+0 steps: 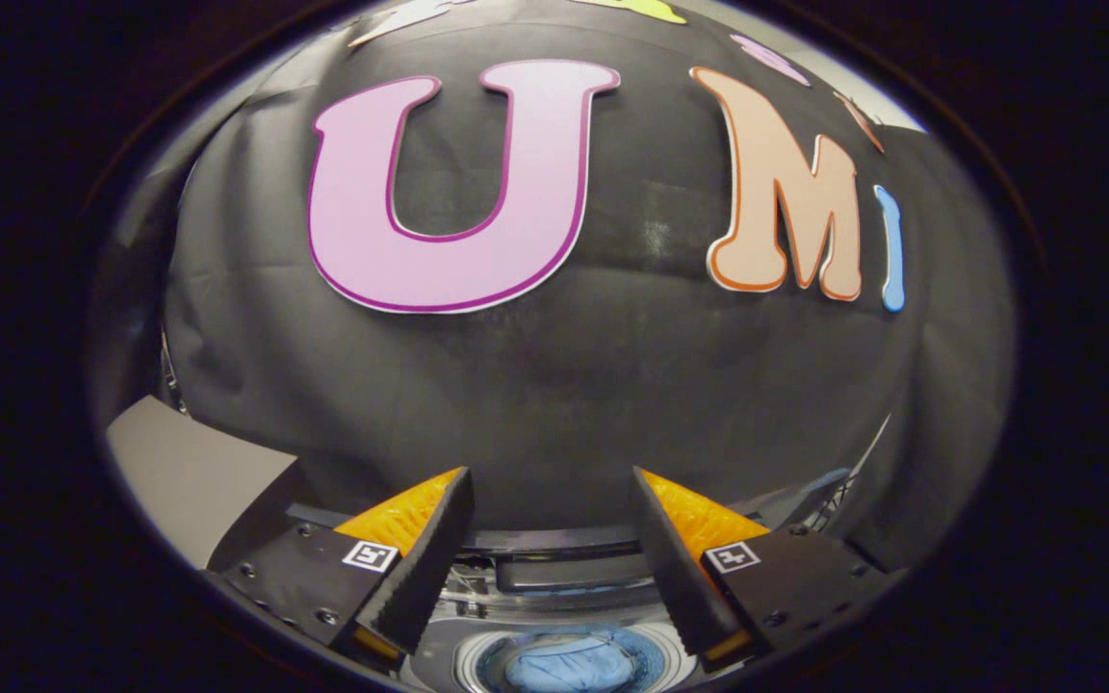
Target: Put the clothes into the washing machine and then close the washing machine lid.
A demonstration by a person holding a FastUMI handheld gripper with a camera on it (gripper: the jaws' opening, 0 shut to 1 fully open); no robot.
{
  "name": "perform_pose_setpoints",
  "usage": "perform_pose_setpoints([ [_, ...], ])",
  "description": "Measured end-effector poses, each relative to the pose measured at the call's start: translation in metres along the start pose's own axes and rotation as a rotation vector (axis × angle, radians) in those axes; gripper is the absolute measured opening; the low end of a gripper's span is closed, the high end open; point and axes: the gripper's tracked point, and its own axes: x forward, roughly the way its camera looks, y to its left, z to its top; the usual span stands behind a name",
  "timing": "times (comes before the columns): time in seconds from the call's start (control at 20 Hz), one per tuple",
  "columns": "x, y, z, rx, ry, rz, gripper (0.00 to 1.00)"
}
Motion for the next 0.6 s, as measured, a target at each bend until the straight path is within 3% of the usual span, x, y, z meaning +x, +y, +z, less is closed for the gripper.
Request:
perform_pose_setpoints([
  [0.6, -0.064, -0.001, -0.046, 0.007, 0.059, 0.057, 1.00],
])
